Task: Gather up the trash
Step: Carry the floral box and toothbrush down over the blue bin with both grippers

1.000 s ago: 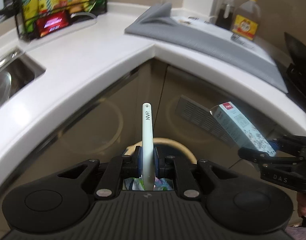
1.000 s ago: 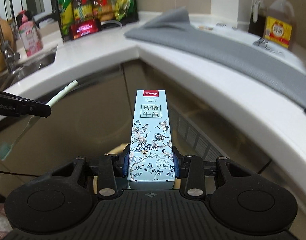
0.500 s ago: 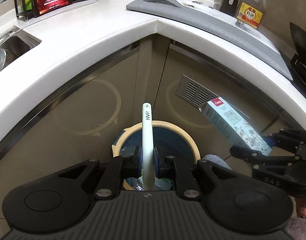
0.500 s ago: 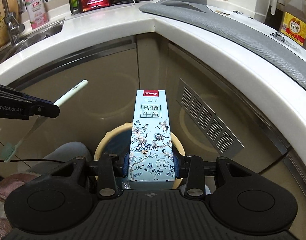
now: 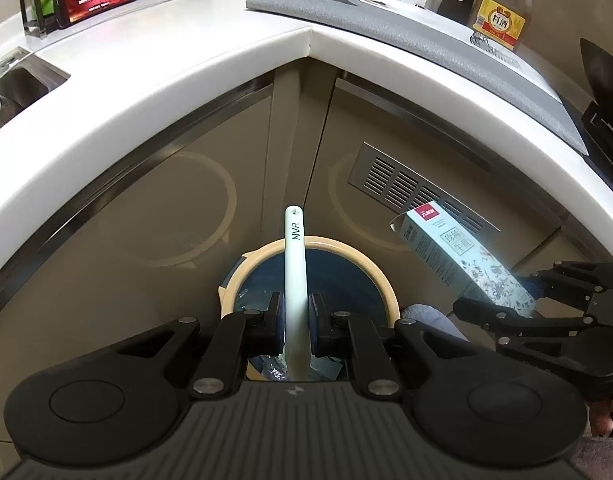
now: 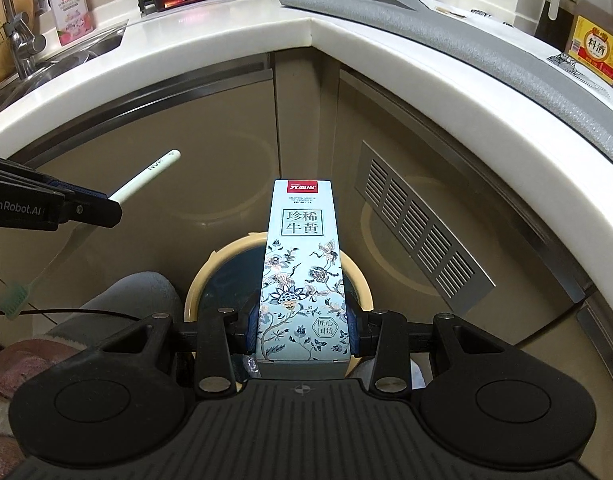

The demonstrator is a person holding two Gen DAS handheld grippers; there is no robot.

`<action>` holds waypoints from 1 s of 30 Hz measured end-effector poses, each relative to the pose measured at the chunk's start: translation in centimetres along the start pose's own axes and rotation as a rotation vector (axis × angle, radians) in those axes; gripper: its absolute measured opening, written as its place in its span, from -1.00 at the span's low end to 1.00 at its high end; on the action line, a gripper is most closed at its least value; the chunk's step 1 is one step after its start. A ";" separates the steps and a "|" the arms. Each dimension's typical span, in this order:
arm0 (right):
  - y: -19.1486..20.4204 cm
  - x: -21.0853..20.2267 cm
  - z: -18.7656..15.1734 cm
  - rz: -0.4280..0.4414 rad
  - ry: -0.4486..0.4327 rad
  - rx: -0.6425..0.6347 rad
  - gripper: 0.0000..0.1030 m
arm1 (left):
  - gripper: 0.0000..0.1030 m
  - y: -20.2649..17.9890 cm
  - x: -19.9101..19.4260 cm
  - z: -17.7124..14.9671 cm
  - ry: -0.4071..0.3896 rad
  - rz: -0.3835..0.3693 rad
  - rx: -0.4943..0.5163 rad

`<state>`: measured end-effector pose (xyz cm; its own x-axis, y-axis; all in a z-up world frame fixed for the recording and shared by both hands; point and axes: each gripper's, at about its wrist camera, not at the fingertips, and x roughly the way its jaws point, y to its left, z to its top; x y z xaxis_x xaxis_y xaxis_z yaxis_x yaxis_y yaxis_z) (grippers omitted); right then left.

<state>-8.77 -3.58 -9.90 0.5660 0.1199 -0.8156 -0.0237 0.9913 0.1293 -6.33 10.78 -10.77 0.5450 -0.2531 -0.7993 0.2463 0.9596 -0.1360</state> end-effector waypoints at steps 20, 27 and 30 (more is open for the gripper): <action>-1.0 6.0 0.9 0.014 0.142 0.028 -0.19 | -0.75 0.6 5.4 0.7 0.079 -0.038 -0.018; -1.5 9.3 1.4 0.013 0.197 0.043 -0.19 | -0.75 0.6 7.9 1.6 0.069 -0.034 -0.011; -1.9 10.8 1.6 0.012 0.222 0.052 -0.19 | -0.75 0.4 9.4 2.1 0.101 -0.037 -0.009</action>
<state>-1.25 -4.21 -18.04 0.3703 0.1463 -0.9173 0.0161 0.9864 0.1638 0.56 8.54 -17.13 0.4521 -0.2748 -0.8486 0.2568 0.9512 -0.1712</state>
